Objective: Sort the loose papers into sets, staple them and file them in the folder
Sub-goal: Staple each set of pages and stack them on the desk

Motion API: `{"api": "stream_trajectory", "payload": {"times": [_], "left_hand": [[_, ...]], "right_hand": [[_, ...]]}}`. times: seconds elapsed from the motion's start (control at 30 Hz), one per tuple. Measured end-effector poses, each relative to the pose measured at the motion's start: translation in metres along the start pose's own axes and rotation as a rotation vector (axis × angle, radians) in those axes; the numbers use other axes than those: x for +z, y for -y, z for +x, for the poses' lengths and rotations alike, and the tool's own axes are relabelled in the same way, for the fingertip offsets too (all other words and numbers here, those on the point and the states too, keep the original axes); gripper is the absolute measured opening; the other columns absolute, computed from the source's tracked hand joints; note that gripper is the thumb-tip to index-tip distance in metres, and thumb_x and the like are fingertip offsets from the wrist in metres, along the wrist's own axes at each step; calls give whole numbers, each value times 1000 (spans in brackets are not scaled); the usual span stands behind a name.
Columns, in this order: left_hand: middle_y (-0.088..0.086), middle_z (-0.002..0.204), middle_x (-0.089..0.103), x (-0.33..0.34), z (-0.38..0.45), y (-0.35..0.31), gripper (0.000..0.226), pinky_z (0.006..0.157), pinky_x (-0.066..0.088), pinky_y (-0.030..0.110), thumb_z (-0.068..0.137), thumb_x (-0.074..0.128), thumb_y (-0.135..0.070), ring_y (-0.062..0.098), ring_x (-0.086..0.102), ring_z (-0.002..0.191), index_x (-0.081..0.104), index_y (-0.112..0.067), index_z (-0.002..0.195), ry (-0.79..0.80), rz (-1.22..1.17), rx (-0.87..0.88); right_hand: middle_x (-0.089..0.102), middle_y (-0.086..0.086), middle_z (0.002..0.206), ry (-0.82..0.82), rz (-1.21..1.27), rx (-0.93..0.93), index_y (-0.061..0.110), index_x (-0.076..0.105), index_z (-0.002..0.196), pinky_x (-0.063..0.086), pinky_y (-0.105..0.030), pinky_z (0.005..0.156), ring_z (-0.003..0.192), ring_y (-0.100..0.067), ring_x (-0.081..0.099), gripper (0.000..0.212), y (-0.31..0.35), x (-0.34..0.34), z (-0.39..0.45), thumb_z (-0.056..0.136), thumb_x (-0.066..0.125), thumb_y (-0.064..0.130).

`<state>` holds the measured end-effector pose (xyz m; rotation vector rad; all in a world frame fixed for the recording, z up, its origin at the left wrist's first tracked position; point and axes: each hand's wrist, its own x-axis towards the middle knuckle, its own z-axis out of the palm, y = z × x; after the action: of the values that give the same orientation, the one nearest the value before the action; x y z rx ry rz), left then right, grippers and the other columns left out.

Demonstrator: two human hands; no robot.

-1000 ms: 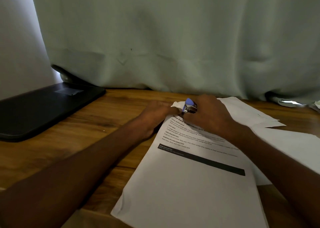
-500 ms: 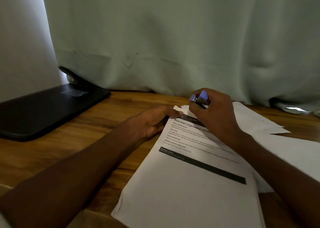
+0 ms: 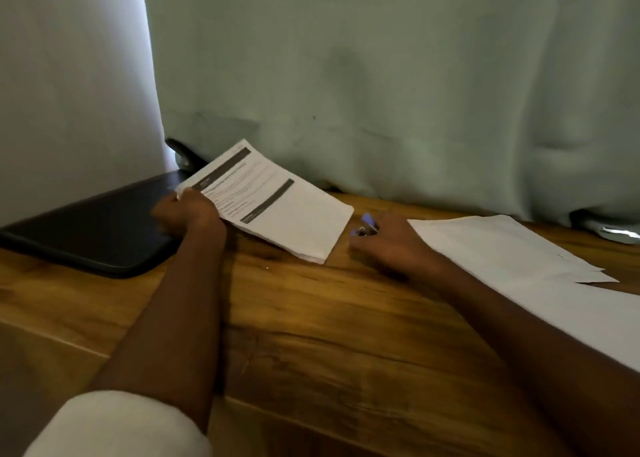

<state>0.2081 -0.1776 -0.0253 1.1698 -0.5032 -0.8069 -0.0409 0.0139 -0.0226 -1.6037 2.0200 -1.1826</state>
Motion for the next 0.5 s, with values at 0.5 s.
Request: {"api": "stream_trajectory", "payload": {"times": [0.5], "left_hand": [[12,99,75,6,-21,-14,17,67,66,39,102,58,-13,23,77,79,66,-2,111,81,-388,-249]], "right_hand": [[75,-5,88,279,-177,-284,12,76,92,60,-51,80,82,-19,72,19,52,65,-6,83,79,29]]}}
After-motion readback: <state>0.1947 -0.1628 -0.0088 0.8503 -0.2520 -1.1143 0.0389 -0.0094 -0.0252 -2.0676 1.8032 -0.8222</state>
